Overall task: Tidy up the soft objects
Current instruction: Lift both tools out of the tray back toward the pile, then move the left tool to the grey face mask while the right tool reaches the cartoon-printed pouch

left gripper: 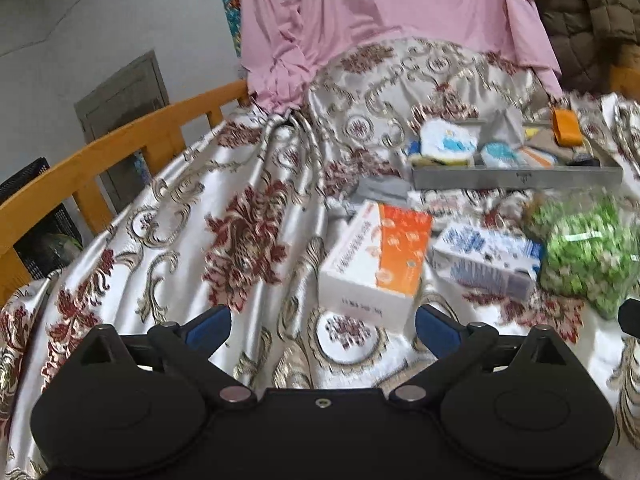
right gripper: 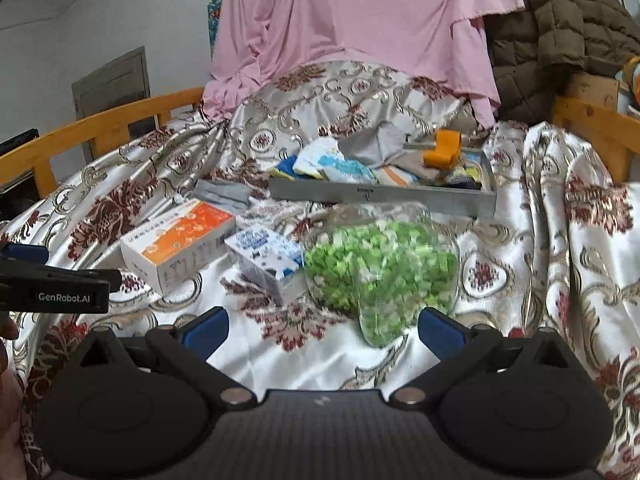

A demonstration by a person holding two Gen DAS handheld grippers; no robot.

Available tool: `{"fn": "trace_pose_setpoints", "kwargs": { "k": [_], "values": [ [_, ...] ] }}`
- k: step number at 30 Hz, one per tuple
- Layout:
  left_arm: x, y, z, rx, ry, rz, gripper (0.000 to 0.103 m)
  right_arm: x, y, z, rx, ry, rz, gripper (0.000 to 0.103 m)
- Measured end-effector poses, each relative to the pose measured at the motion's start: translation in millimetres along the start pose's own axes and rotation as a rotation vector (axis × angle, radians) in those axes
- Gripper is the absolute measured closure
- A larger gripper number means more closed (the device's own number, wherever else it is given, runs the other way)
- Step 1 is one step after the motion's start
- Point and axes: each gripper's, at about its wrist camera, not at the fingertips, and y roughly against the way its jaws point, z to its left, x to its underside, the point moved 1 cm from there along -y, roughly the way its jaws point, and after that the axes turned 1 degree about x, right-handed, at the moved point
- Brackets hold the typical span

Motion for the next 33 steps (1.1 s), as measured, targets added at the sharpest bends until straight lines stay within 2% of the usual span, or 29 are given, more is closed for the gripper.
{"fn": "trace_pose_setpoints", "kwargs": {
  "k": [10, 14, 17, 20, 23, 27, 31, 33],
  "values": [
    [-8, -15, 6, -0.013, 0.011, -0.027, 0.003, -24, -17, 6, -0.035, 0.051, -0.045, 0.000],
    [-16, -22, 8, 0.002, 0.038, -0.076, 0.003, -31, -27, 11, -0.049, 0.090, -0.066, 0.000],
    [-30, -33, 7, 0.035, 0.029, -0.129, 0.003, -40, -40, 13, -0.052, 0.117, -0.076, 0.000],
    [-40, -48, 14, 0.094, 0.073, -0.142, 0.002, -51, -56, 17, -0.056, 0.171, -0.073, 0.000],
    [-51, -68, 20, 0.171, 0.107, -0.129, 0.001, -65, -82, 21, -0.092, 0.256, -0.033, 0.000],
    [-68, -99, 22, 0.256, 0.099, -0.126, 0.001, -86, -121, 26, -0.163, 0.323, 0.062, 0.000],
    [-88, -135, 11, 0.313, -0.013, -0.141, 0.001, -99, -152, 37, -0.181, 0.406, 0.096, 0.000],
    [-98, -150, 6, 0.312, -0.066, -0.157, 0.001, -103, -166, 45, -0.203, 0.439, 0.138, 0.001]
  ]
}}
